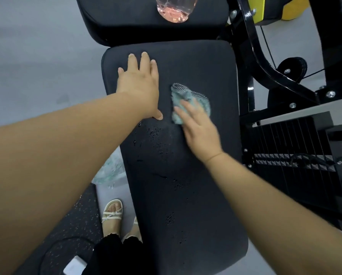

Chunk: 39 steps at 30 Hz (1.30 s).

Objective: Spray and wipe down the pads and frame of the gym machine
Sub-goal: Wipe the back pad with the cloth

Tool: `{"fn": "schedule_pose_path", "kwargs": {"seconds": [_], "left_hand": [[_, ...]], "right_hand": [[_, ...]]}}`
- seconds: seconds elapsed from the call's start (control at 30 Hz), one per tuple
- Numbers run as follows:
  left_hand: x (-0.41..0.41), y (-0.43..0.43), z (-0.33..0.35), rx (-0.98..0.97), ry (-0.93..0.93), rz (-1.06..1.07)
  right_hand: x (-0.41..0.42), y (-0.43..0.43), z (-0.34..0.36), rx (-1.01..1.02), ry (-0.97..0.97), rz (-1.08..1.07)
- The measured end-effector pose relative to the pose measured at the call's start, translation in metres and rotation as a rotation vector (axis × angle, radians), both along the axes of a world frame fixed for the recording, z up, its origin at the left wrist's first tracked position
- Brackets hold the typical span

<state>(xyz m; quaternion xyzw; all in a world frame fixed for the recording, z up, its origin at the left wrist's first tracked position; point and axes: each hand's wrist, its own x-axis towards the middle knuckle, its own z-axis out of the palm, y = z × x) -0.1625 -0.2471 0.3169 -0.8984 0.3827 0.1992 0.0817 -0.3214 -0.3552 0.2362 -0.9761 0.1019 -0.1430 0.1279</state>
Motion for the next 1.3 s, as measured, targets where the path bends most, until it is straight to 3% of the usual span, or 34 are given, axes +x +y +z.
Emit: {"fn": "schedule_pose_path", "kwargs": {"seconds": [0.13, 0.23, 0.3, 0.4, 0.47, 0.53, 0.63, 0.7, 0.77, 0.83, 0.93, 1.03, 1.1, 1.17, 1.23, 1.3], "left_hand": [[0.003, 0.041, -0.01, -0.247, 0.061, -0.001], [-0.02, 0.072, -0.022, -0.474, 0.089, 0.246], [-0.035, 0.086, -0.029, -0.591, 0.176, 0.504], [-0.039, 0.099, -0.039, -0.653, 0.452, 0.826], [-0.039, 0.104, -0.041, -0.667, 0.617, 0.868], [-0.042, 0.107, -0.038, -0.695, 0.737, 0.855], [-0.045, 0.108, -0.033, -0.679, 0.829, 0.854], [-0.045, 0.109, -0.033, -0.695, 0.851, 0.849], [-0.045, 0.109, -0.034, -0.708, 0.865, 0.845], [-0.046, 0.108, -0.033, -0.729, 0.88, 0.866], [-0.05, 0.104, -0.029, -0.747, 0.892, 0.926], [-0.052, 0.1, -0.025, -0.771, 0.901, 1.021], [-0.055, 0.098, -0.025, -0.759, 0.861, 1.038], [-0.063, 0.095, -0.024, -0.722, 0.734, 1.001], [-0.077, 0.093, -0.018, -0.704, 0.59, 0.895], [-0.092, 0.09, -0.016, -0.684, 0.489, 0.758]], "right_hand": [[-0.008, -0.02, 0.002, 0.104, 0.051, -0.321], [0.028, 0.032, 0.002, 0.18, -0.04, -0.559], [0.046, 0.077, 0.001, 0.169, -0.102, -0.446], [0.033, 0.124, -0.003, 0.154, -0.083, -0.069], [0.012, 0.109, -0.007, 0.089, -0.025, 0.161], [-0.012, 0.073, -0.012, 0.005, 0.029, 0.23], [-0.039, 0.036, -0.005, 0.046, 0.079, -0.137], [-0.028, 0.042, 0.0, 0.188, 0.018, -0.521], [0.001, 0.065, -0.003, 0.241, -0.067, -0.752], [0.027, 0.101, -0.004, 0.219, -0.145, -0.652], [0.024, 0.149, -0.01, 0.191, -0.086, -0.227], [0.003, 0.11, -0.015, 0.07, -0.04, 0.03], [-0.016, 0.073, -0.016, 0.034, -0.008, -0.102], [-0.031, 0.045, -0.013, 0.103, -0.017, -0.405], [-0.028, 0.043, -0.011, 0.238, -0.081, -0.727], [-0.013, 0.067, -0.015, 0.277, -0.151, -0.848]]}}
